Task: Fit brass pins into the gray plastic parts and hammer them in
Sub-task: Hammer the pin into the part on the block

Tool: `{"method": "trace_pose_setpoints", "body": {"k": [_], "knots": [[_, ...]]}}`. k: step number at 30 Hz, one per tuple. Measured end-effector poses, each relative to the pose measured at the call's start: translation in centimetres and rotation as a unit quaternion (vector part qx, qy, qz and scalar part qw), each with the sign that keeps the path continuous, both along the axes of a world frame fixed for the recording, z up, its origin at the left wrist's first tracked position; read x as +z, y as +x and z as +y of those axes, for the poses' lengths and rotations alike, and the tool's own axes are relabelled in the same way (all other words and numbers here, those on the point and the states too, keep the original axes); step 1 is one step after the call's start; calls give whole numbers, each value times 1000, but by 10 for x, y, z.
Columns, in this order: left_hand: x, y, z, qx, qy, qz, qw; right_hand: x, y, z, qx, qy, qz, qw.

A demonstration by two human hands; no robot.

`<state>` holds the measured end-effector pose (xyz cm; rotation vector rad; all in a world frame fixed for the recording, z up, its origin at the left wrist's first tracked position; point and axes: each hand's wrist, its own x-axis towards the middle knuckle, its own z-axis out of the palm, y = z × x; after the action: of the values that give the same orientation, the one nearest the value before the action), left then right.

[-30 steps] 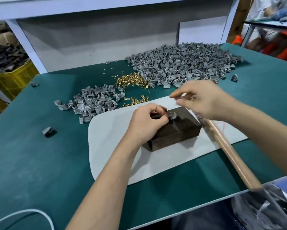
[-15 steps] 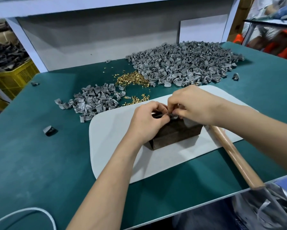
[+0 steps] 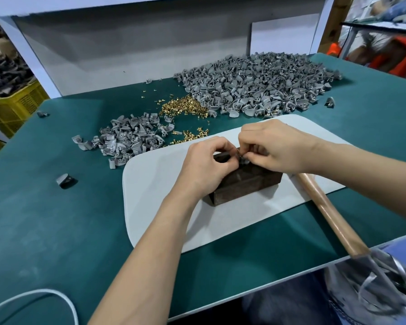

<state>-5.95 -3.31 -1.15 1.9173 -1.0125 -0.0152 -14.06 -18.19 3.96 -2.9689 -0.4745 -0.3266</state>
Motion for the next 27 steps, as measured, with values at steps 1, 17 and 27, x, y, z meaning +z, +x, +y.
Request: {"method": "trace_pose_setpoints", "body": {"k": [1, 17, 27], "knots": [[0, 0, 0, 0, 1, 0, 1000, 0, 0, 0, 0, 6, 0, 1000], [1, 0, 1, -2, -5, 20, 1000, 4, 7, 0, -53, 38, 58, 996], [-1, 0, -1, 4, -6, 36, 999, -35, -20, -45, -468, 70, 117, 873]]}}
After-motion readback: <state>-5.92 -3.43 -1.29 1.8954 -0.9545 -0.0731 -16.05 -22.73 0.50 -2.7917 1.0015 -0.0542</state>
